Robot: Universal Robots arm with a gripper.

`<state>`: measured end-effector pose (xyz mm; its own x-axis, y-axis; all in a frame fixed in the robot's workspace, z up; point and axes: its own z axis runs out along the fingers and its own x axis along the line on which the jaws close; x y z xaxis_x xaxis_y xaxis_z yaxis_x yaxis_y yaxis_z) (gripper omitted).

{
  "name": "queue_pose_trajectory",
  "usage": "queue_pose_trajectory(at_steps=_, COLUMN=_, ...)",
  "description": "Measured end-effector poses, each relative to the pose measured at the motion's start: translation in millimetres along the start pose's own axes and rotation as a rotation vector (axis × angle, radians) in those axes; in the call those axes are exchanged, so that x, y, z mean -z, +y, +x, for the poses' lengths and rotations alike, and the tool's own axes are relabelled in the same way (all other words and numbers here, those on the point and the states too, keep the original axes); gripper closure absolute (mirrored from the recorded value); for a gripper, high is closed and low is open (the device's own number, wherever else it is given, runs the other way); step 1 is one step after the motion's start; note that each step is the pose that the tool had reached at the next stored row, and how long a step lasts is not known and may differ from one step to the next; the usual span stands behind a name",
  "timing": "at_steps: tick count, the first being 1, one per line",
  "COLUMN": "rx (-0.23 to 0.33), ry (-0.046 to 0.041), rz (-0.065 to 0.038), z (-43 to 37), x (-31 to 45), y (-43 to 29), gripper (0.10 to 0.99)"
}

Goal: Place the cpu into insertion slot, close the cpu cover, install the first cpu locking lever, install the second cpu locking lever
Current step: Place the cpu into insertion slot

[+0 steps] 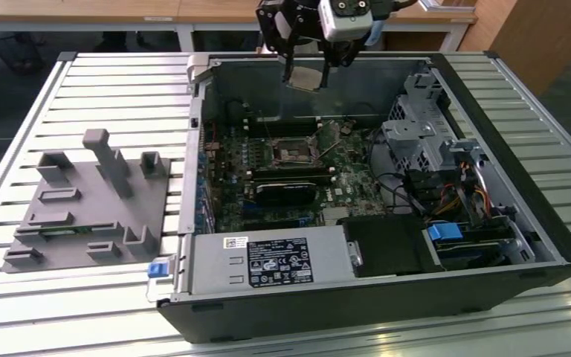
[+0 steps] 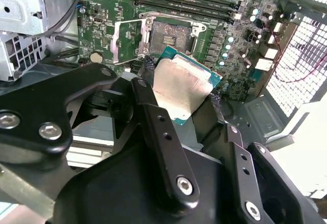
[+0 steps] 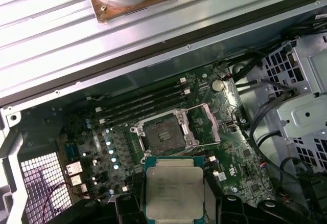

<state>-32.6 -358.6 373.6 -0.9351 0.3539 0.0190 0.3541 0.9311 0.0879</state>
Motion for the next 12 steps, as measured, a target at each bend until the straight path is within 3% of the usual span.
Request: queue_pose_trajectory(at_steps=12, rx=-0.053, ry=-0.0047, rz=-0.001, z=0.0, x=-0.5, y=0.0, gripper=0.545)
